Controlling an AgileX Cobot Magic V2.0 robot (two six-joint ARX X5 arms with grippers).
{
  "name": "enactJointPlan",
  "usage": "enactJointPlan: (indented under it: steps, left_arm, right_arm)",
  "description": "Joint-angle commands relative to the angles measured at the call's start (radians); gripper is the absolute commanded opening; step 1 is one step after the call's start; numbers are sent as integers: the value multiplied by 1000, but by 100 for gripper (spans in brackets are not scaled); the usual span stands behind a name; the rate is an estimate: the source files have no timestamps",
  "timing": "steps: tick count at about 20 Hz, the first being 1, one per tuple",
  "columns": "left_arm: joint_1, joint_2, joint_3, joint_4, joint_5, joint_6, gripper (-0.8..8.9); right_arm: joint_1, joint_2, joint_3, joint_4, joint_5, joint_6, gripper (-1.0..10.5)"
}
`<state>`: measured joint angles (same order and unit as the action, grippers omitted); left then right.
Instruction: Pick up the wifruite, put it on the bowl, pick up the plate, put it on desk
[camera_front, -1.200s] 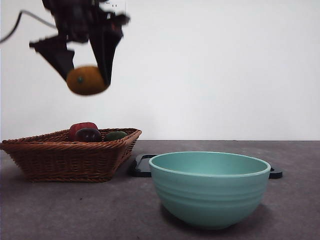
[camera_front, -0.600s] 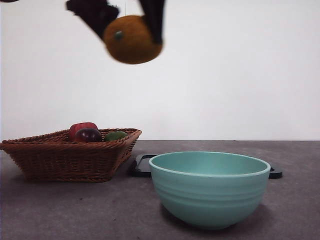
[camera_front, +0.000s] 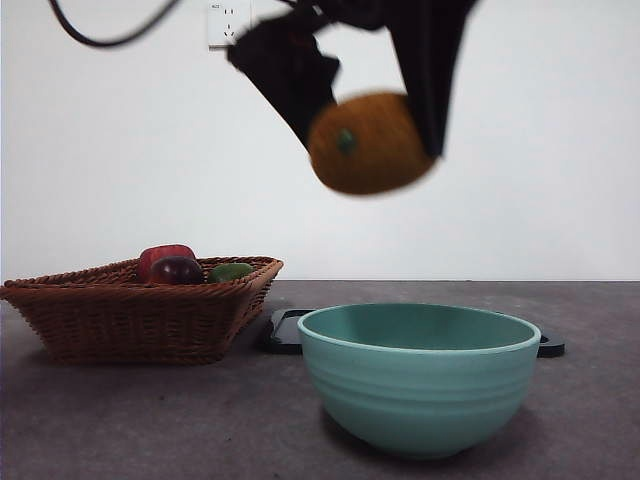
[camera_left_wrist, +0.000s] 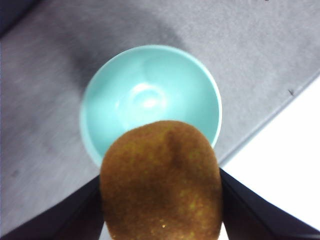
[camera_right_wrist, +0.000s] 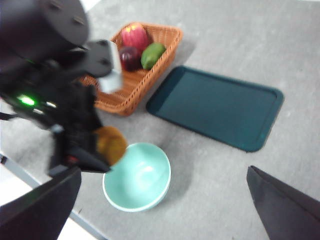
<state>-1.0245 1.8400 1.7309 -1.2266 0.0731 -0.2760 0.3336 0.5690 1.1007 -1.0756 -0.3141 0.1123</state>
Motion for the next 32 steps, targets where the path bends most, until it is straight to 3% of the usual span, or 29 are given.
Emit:
enactJointPlan:
  steps: [1,5,12,32]
  left_arm:
    - [-12,71,24,29,-6,2,302]
    - [-17,161,24,53,-6,2,302]
    - [-20,282,24,122,-6,2,302]
    - [-23,337,29,112,-6,5,321]
  right_arm:
    - [5,2,20,-9,-3,6,660]
    - [5,2,20,-19,-51,3,660]
    - [5,2,21,-18,-53,2,660]
    - [5,2,20,-18,-53,-1,660]
